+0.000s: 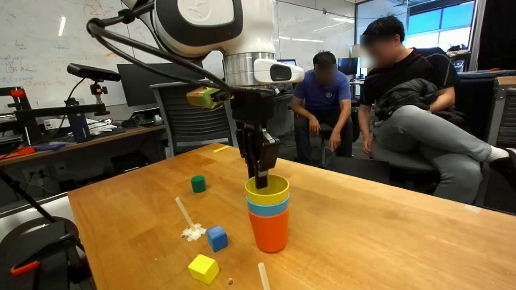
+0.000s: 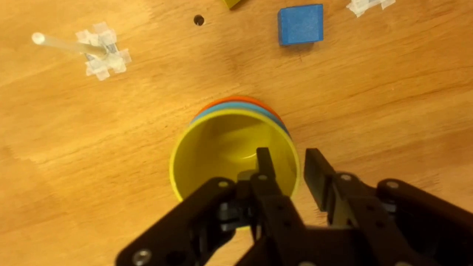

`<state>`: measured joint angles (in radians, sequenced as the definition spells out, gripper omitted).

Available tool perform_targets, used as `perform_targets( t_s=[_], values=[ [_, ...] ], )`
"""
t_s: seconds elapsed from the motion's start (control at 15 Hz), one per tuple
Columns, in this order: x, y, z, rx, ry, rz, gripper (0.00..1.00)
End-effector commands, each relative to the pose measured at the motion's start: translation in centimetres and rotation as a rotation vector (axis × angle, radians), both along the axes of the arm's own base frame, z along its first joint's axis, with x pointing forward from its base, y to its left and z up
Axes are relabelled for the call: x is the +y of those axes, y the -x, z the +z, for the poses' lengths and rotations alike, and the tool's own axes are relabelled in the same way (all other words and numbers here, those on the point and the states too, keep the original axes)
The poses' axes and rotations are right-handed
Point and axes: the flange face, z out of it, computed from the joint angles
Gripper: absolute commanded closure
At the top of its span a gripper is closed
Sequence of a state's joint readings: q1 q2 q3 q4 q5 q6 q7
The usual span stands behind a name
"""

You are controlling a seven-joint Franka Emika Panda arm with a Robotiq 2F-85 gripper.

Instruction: Stack the cups

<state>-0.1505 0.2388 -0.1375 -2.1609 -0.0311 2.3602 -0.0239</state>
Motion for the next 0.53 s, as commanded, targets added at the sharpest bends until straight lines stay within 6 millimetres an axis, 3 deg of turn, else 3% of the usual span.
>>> perform_targets(
  t_s=[0.0,0.27,0.47],
  values=[
    [-0.5,-0.4,0.3,-0.023,0.007,-0.001,0.37],
    [-0.5,-0.4,1.1,-0.036,-0.001,-0.001,0.06],
    [0.2,-0.2,3.5,-0.069,-0.025,0.016,0.0]
  ],
)
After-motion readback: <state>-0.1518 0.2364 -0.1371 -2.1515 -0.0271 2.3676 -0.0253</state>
